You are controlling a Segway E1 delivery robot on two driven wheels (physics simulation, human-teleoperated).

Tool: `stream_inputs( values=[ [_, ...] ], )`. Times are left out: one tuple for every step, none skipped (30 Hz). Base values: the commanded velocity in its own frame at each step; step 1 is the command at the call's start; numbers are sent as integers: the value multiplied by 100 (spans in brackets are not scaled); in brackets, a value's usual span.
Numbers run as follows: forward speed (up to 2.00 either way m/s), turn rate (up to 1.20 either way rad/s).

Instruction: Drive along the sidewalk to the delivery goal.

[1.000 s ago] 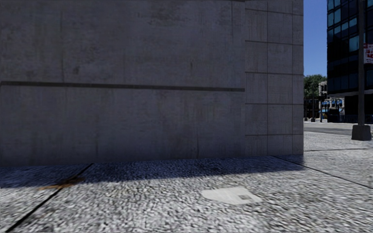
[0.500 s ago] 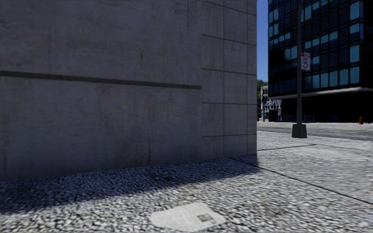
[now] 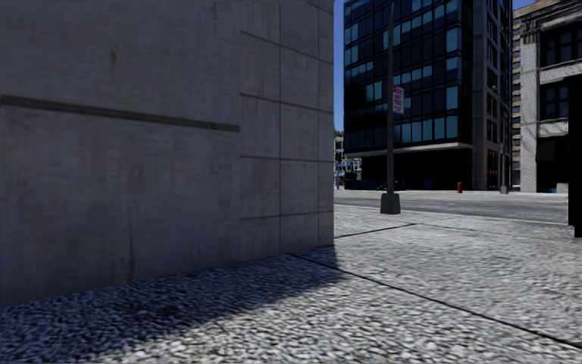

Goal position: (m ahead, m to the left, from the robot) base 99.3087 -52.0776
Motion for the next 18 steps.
stream_inputs(
  values=[
    [96,-59],
    [96,-59],
    [96,-59],
    [96,-59],
    [96,-59],
    [96,-59],
    [96,-59],
    [96,-59],
    [96,-58],
    [96,-58],
    [96,-54],
    [96,-49],
    [96,-45],
    [96,-42],
    [96,-40],
    [96,-40],
    [96,-40],
    [96,-40]
  ],
)
